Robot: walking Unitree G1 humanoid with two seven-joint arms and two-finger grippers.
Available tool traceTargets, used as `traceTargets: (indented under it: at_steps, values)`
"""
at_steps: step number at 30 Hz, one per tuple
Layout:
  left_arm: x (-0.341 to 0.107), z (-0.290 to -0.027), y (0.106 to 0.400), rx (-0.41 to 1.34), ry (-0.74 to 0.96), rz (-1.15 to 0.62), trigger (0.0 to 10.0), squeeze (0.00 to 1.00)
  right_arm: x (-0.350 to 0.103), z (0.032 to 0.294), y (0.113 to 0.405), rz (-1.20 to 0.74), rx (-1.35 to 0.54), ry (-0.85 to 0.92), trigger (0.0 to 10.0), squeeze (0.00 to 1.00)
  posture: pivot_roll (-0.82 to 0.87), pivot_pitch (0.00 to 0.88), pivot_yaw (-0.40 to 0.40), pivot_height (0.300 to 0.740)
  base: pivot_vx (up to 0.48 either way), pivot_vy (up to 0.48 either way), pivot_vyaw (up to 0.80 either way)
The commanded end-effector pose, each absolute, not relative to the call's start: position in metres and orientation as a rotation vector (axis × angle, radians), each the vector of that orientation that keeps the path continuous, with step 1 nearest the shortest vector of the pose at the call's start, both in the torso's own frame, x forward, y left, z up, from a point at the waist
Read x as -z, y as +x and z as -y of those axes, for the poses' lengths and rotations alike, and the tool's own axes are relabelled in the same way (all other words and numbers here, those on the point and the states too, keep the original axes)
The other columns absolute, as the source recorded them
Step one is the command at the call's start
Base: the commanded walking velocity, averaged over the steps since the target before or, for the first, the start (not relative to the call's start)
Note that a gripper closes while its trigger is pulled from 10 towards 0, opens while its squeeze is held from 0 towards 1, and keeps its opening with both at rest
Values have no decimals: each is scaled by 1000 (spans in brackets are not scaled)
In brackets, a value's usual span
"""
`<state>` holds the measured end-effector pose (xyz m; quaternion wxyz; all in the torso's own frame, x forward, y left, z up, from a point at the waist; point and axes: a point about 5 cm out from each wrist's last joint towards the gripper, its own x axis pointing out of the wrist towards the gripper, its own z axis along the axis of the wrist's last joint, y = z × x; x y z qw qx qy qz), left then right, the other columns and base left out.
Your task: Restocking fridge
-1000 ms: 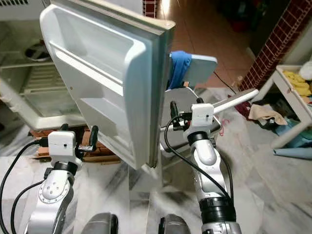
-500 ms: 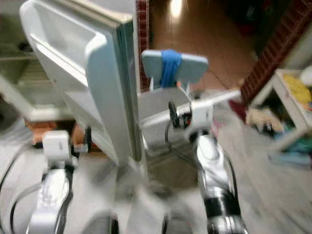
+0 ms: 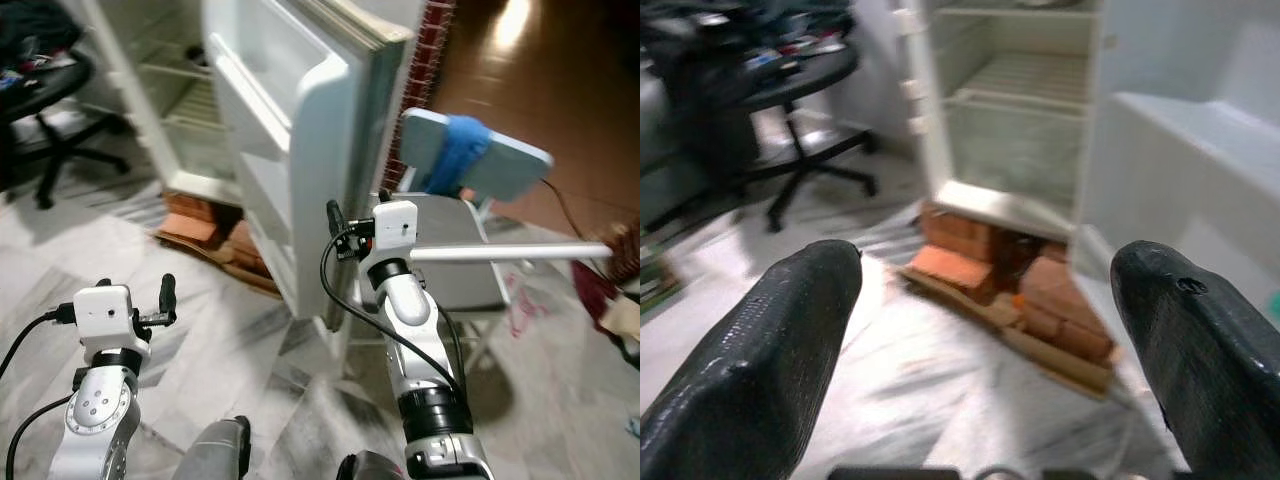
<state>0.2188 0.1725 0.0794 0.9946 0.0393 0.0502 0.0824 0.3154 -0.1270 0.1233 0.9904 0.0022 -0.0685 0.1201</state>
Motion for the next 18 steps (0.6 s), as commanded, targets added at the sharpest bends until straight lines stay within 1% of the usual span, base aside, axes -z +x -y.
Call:
traceTargets:
  at_steps: [1, 6, 14, 18]
  values:
    - [-82, -173, 219, -170, 74, -99, 10000, 0, -126, 126, 321, 148, -221, -1, 10000, 0, 142, 107, -24, 740, 0, 0, 794]
    - [-82, -173, 219, -167, 79, -101, 10000, 0, -132, 122, 328, 158, -204, -10, 10000, 0, 147, 107, -25, 740, 0, 0, 624]
    - [-82, -173, 217, -169, 84, -111, 10000, 0, -116, 130, 318, 106, -196, 9, 10000, 0, 144, 117, -22, 740, 0, 0, 0]
    - [-81, -172, 217, -161, 84, -114, 10000, 0, -107, 133, 312, 51, -256, 22, 10000, 0, 139, 118, -18, 740, 0, 0, 0]
